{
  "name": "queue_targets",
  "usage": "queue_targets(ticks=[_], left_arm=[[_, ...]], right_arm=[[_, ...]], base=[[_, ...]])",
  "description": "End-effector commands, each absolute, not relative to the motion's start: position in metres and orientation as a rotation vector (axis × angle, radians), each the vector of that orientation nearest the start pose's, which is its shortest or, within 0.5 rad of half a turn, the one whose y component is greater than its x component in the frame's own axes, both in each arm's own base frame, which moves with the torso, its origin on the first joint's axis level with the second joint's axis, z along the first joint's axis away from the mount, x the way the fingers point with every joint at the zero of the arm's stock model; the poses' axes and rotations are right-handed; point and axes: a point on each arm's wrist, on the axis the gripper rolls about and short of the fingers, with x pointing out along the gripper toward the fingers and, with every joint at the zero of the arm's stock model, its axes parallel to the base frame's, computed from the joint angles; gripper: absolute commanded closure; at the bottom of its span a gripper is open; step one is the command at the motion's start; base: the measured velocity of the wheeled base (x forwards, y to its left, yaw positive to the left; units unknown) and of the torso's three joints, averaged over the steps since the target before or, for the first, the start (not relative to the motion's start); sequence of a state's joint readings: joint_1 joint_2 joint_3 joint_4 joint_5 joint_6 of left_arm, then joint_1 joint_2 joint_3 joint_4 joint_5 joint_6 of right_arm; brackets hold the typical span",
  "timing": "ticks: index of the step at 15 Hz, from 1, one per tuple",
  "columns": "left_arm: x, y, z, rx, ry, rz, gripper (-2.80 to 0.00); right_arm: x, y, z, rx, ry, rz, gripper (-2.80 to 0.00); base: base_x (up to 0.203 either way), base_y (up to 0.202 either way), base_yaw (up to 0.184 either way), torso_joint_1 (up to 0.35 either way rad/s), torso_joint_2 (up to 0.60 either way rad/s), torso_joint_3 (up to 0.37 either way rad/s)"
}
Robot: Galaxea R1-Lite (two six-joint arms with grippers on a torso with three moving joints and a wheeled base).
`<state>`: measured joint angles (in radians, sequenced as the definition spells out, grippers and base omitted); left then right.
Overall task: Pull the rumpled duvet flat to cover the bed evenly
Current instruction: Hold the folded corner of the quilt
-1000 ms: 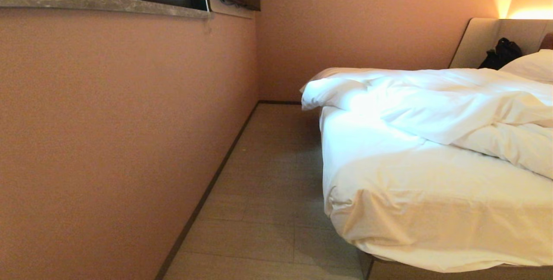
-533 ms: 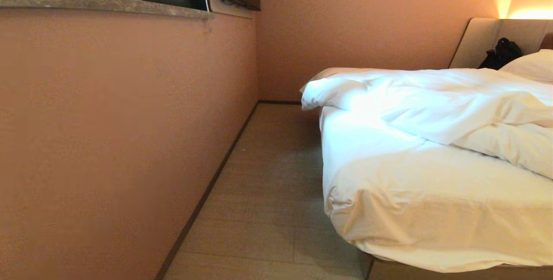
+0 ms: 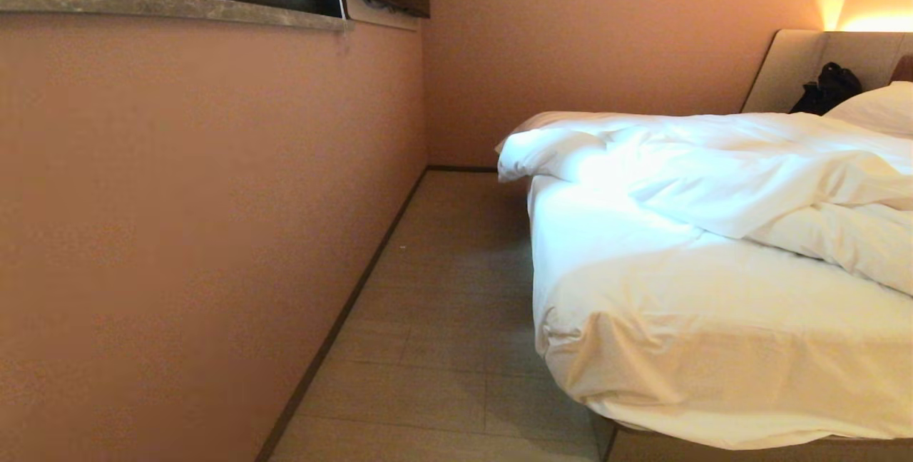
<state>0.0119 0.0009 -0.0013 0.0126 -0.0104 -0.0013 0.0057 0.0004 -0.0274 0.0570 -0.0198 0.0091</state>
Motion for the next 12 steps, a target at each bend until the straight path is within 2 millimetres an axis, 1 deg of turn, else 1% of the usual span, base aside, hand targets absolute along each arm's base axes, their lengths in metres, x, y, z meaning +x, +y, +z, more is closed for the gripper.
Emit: queue_targets(ticks=[1,8,9,12], left_arm=[[-0.0228,-0.0005,0.0747,-0.002,0.012,0.002,0.00],[-0.0228,-0.0005,0.0747,-0.003,0.012,0.002,0.00],[-0.0228,-0.0005,0.0747,-0.003,0.012,0.002,0.00],[-0.0228,-0.0005,0.0745,-0.002,0.013,0.002,0.00]], right_arm=[[-0.0250,-0.0006,0.0773,0.009,0.029,-0.014,0.00],[-0.0250,-0.0006,0.0773,0.010,0.029,-0.014,0.00],[-0.0250,-0.0006,0.0772,0.008,0.030,-0.014,0.00],[-0.0250,-0.0006,0.0772,0.000,0.030,-0.014,0.00]], base=[[0.000,0.000,0.000,0.000,0.00,0.000],[0.000,0.000,0.000,0.000,0.00,0.000],[0.068,0.000,0.001,-0.008,0.00,0.005],[0.185,0.000,-0.001,-0.001,0.00,0.003]])
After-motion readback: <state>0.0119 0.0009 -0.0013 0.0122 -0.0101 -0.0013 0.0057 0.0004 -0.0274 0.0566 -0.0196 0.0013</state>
